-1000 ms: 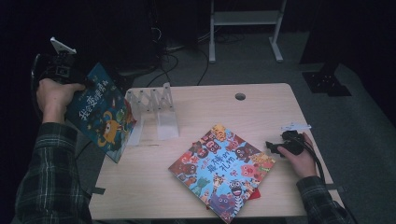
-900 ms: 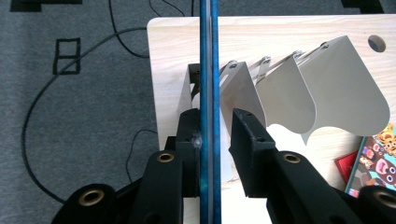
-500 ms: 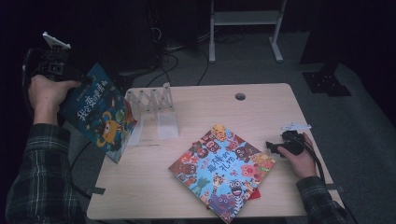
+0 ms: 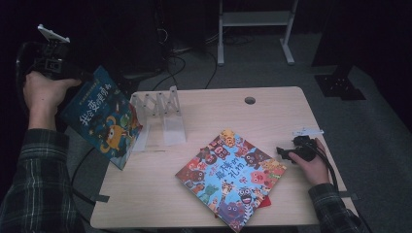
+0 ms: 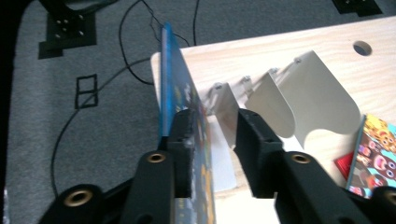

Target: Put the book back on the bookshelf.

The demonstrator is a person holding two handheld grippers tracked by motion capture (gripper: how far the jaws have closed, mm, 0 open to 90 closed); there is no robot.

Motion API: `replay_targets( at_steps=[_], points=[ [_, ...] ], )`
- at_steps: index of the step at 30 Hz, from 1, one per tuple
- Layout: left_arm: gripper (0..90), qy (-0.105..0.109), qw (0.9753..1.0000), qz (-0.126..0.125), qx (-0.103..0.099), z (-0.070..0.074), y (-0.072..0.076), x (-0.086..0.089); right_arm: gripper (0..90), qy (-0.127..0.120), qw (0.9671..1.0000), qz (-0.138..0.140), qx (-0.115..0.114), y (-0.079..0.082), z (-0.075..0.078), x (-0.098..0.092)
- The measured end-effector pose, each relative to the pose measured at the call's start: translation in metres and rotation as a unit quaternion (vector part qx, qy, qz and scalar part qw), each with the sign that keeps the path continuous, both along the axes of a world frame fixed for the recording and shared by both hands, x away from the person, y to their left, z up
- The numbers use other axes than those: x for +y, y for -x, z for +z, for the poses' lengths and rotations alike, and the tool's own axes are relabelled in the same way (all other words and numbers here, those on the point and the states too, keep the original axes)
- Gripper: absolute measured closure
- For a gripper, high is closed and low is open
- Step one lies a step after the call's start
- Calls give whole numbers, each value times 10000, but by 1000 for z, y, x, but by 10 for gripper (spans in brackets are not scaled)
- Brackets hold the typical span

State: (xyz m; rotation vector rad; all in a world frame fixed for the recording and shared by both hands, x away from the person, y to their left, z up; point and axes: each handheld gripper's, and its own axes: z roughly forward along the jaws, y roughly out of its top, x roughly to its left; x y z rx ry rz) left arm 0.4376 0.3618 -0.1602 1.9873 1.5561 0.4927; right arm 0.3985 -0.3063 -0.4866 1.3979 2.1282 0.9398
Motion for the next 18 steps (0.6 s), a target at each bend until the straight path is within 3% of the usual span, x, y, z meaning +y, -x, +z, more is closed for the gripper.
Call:
replay_targets(
  at_steps=[8, 10, 18],
  points=[
    [899, 279, 9987, -378, 201, -15, 9, -18, 112, 1, 10000, 0, -1, 0, 0, 0],
    [900, 308, 9981, -445, 279, -20, 12, -24, 112, 3, 10000, 1, 0, 0, 0, 0],
    [900, 336, 9959, -797, 268, -36, 28, -47, 112, 1, 10000, 0, -1, 0, 0, 0]
  ],
)
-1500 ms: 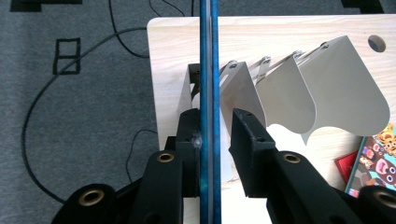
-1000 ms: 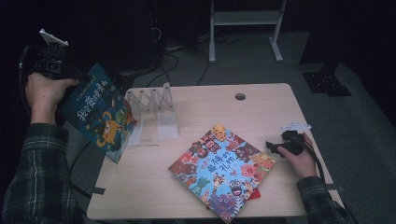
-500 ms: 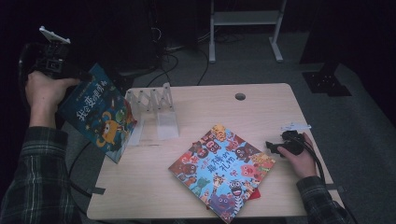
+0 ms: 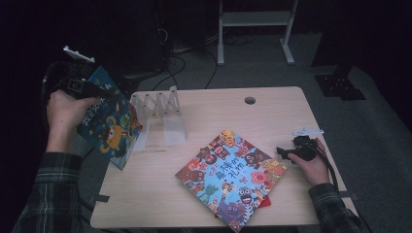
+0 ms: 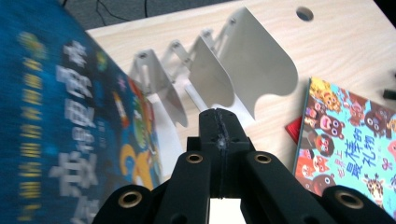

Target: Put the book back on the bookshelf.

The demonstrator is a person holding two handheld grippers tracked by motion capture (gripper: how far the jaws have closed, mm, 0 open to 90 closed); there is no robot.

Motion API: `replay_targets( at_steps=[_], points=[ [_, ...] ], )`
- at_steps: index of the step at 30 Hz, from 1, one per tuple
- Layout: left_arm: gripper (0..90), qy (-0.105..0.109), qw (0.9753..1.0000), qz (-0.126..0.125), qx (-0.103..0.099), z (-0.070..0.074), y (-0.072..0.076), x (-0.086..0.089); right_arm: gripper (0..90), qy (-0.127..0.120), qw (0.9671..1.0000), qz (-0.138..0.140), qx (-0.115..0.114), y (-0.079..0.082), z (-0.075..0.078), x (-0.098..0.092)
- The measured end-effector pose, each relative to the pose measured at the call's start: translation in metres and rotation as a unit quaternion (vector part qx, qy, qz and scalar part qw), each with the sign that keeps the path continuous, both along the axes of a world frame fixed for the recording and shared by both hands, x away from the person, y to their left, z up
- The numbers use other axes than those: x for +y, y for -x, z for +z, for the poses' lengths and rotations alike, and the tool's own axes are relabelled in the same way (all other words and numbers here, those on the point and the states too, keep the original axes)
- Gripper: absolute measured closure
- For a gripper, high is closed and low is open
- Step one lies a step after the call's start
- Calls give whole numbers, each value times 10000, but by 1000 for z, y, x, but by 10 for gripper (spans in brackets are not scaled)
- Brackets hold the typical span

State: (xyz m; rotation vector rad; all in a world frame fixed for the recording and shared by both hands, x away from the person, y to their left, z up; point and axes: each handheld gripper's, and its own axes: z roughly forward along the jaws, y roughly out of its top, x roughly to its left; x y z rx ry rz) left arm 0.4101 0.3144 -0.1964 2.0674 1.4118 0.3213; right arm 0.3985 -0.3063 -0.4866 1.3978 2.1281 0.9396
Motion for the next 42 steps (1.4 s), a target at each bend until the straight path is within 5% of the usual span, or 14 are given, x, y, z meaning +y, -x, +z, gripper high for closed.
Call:
replay_targets(
  at_steps=[7, 18, 27, 34, 40, 42],
  points=[
    [900, -82, 9994, -322, 90, -16, 12, -24, 112, -1, 10000, 2, 1, 0, 0, 0],
    [882, -112, 9985, -497, 223, -57, 23, -55, 113, 1, 10000, 0, -1, 0, 0, 0],
    [863, -196, 9934, -1075, 341, -92, 32, -78, 113, 4, 10000, 3, 0, 0, 0, 0],
    [826, -210, 9909, -1257, 437, -123, 36, -90, 111, 3, 10000, -2, -1, 0, 0, 0],
    [739, -26, 9902, -1319, 467, -152, 41, -101, 111, 5, 10000, -4, 0, 0, 0, 0],
    [701, 182, 9893, -1366, 484, -160, 43, -104, 111, 5, 10000, -4, 0, 0, 0, 0]
  ],
)
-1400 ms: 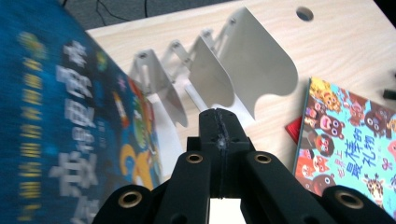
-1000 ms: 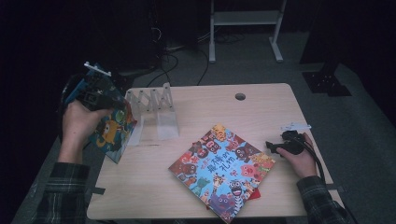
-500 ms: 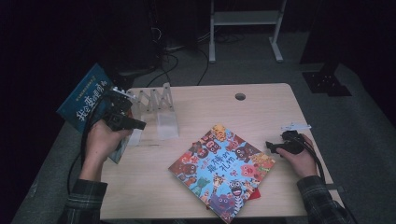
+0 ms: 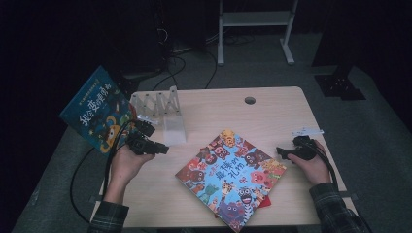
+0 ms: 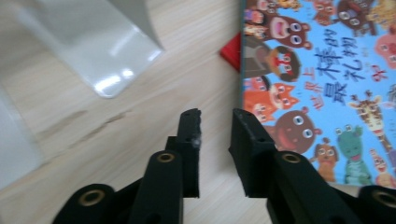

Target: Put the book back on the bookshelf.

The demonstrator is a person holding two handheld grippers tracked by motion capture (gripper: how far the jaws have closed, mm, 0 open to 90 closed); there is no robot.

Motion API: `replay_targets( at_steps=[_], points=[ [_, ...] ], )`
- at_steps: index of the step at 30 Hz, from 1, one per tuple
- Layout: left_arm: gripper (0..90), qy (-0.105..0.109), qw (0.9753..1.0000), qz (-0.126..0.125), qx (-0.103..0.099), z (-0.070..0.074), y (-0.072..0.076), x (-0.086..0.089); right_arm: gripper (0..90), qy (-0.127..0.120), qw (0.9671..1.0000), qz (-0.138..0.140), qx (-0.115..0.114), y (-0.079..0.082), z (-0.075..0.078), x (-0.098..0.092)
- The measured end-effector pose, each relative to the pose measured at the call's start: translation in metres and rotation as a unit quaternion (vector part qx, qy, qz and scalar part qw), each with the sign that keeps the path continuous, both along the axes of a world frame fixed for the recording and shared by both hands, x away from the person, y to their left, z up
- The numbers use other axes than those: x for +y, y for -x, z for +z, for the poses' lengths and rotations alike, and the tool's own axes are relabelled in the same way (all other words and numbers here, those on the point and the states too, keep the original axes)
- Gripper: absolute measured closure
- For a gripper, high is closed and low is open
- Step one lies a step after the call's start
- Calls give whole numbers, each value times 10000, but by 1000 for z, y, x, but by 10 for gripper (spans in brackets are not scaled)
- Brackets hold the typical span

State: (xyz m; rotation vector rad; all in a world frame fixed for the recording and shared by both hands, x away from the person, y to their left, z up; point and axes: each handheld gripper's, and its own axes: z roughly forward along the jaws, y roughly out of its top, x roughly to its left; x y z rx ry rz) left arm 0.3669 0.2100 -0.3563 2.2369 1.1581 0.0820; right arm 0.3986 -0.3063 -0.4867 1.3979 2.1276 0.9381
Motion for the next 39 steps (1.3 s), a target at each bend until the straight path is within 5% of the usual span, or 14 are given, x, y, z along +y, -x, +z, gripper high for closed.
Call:
replay_targets(
  at_steps=[3, 19, 26, 39],
  points=[
    [629, 146, 9999, -10, -23, -10, 3, -7, 112, 0, 10000, 5, -2, 0, 0, 0],
    [288, 169, 9992, -347, 35, -51, 9, -30, 170, -9, 10000, 51, -46, 2, 0, -1],
    [262, 175, 9984, -535, 16, -62, 9, -33, 355, -11, 9998, 169, -58, 7, 4, -2],
    [307, 215, 9959, -810, 340, -74, 8, -38, 374, -131, 9987, 497, -26, 27, 16, 0]
  ],
)
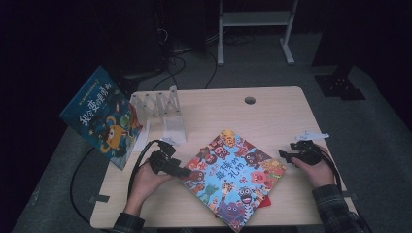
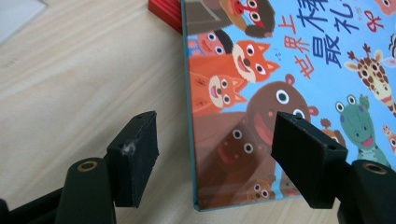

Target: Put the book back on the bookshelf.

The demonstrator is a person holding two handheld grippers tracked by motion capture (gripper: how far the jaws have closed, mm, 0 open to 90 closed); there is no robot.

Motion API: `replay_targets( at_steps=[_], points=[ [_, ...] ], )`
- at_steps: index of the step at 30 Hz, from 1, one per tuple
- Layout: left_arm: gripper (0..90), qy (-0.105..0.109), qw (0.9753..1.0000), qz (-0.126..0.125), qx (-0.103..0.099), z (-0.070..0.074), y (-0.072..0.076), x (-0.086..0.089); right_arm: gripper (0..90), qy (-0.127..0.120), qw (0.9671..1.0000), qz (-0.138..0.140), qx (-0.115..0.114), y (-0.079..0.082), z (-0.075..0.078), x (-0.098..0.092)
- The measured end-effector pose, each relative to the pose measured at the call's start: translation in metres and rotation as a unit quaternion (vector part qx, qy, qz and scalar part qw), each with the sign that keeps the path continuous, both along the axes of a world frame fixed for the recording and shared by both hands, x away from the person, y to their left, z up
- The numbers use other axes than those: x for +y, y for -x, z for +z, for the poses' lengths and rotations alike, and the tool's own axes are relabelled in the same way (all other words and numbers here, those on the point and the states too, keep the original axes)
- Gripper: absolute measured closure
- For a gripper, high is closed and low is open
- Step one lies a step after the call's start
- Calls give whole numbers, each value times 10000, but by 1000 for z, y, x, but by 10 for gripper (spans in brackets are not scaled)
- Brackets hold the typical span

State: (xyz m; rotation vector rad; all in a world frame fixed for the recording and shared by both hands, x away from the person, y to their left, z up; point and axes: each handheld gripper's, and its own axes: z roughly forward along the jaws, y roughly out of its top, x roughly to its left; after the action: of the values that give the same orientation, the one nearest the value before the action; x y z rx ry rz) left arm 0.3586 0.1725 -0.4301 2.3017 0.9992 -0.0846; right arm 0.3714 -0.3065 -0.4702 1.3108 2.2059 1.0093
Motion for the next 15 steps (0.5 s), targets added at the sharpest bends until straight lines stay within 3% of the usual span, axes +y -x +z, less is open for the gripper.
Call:
replay_targets(
  at_steps=[9, 15],
  points=[
    [342, 45, 9998, -155, 103, -2, 5, -4, 363, -87, 9999, 56, -13, 18, 7, -5],
    [355, -63, 9996, -209, 150, -4, 8, -6, 362, -126, 9999, 113, 2, 33, 8, -10]
  ],
)
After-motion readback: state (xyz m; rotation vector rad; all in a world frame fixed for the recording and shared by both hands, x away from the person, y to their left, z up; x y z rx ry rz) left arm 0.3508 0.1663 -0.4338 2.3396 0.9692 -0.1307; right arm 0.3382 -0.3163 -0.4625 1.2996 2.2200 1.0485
